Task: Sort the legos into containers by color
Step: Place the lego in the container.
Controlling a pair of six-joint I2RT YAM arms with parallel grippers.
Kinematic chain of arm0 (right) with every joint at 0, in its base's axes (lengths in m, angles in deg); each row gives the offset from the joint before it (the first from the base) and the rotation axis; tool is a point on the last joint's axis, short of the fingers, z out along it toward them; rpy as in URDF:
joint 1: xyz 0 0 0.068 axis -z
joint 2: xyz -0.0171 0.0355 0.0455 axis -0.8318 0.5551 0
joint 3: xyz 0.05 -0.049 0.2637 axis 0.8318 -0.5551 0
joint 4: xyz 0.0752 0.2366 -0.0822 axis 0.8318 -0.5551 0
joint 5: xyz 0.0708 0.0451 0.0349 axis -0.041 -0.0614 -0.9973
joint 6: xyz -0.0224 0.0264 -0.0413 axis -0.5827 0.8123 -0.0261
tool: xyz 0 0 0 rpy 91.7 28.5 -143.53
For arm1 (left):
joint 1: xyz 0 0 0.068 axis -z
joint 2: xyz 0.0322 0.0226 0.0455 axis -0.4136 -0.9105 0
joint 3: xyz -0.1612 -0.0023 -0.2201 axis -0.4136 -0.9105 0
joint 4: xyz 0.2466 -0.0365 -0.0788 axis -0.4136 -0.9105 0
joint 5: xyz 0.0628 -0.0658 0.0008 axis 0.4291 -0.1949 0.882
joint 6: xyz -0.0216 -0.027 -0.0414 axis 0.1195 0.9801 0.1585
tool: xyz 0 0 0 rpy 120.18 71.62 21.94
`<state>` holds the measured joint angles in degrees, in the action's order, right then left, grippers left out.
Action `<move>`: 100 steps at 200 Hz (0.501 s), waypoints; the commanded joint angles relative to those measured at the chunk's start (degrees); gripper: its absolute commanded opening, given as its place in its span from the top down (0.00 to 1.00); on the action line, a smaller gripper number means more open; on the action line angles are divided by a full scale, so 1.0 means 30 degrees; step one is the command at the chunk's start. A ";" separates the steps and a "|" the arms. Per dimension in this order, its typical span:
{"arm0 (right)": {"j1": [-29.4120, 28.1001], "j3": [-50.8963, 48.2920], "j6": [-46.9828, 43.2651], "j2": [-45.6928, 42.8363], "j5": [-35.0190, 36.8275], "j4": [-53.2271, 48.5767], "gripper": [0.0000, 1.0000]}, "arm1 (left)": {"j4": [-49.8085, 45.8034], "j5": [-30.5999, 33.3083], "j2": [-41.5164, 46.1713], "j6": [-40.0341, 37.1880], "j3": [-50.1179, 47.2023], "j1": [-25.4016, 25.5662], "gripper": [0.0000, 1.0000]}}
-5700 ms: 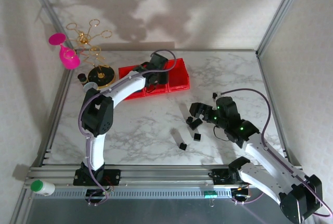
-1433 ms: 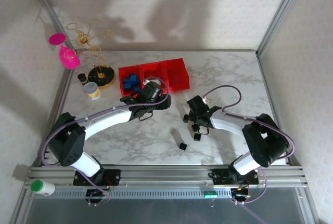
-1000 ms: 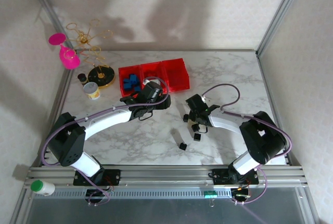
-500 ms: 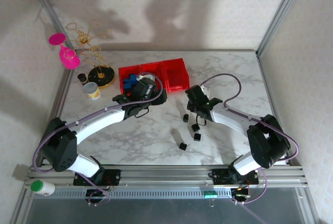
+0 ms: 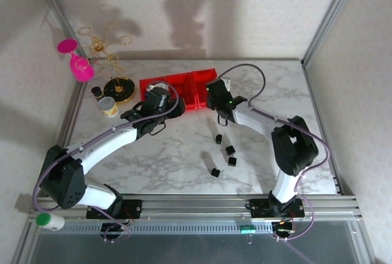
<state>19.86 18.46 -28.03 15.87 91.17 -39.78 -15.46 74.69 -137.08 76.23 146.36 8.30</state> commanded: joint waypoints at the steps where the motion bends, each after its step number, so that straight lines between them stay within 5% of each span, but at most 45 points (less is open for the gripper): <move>1: 0.0378 0.1611 -0.1197 0.1382 -0.0264 0.0650 0.56 | 0.0290 0.0517 0.0613 0.0436 -0.0359 -0.0275 0.25; 70: 0.0825 0.6397 -0.2443 0.5672 -0.0482 0.0043 0.54 | 0.0147 0.0781 0.1198 0.0435 -0.0425 -0.0656 0.25; 100: 0.0921 0.7706 -0.2763 0.6451 -0.0427 -0.0434 0.43 | 0.0032 0.0780 0.1318 0.0352 -0.0378 -0.0686 0.25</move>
<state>22.15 38.15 -34.54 34.01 89.22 -39.36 -15.22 75.68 -134.61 77.11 145.75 6.79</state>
